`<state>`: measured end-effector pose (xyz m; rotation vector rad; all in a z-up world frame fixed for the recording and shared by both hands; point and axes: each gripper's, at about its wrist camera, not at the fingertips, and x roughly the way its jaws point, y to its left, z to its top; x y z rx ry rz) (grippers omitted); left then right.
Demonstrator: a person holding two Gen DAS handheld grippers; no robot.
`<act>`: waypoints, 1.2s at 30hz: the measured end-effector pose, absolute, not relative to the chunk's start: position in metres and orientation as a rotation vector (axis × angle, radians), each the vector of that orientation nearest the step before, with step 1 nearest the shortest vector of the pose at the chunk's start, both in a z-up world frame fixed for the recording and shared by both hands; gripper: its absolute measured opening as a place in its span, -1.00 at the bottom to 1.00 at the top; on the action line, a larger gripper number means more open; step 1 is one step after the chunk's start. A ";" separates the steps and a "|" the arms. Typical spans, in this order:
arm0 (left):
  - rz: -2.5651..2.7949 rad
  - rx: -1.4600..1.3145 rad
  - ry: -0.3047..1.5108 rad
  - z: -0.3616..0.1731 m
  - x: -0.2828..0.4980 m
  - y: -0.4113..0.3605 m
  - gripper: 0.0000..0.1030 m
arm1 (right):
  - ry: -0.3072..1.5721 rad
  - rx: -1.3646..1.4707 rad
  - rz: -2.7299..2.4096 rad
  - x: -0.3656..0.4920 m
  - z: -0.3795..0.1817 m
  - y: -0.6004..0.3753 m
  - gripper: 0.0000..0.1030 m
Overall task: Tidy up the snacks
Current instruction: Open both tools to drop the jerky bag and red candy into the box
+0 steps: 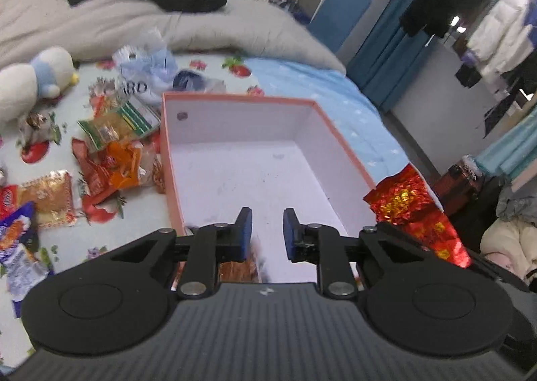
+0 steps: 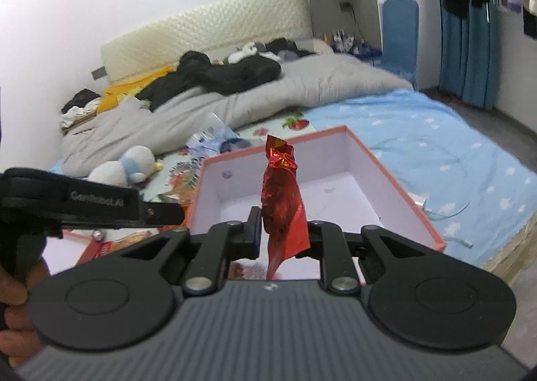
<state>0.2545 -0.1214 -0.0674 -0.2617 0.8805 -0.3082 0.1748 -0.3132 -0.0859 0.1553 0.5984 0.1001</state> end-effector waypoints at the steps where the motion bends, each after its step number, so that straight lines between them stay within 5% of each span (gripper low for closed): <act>1: -0.304 -0.257 0.894 -0.073 0.262 -0.124 -0.55 | 0.617 0.154 0.097 0.184 -0.093 -0.315 -0.63; 16: -0.298 -0.191 1.004 -0.131 0.334 -0.137 -0.54 | 0.818 0.155 0.131 0.258 -0.165 -0.313 -0.59; 18: -0.286 -0.179 1.004 -0.132 0.334 -0.136 -0.54 | 0.826 0.168 0.133 0.259 -0.167 -0.314 -0.22; 21: -0.291 -0.162 0.994 -0.129 0.331 -0.134 -0.54 | 0.822 0.162 0.127 0.258 -0.167 -0.314 -0.02; 36: -0.287 -0.182 0.871 -0.067 0.252 -0.103 -0.53 | 0.677 0.158 0.170 0.195 -0.105 -0.292 0.00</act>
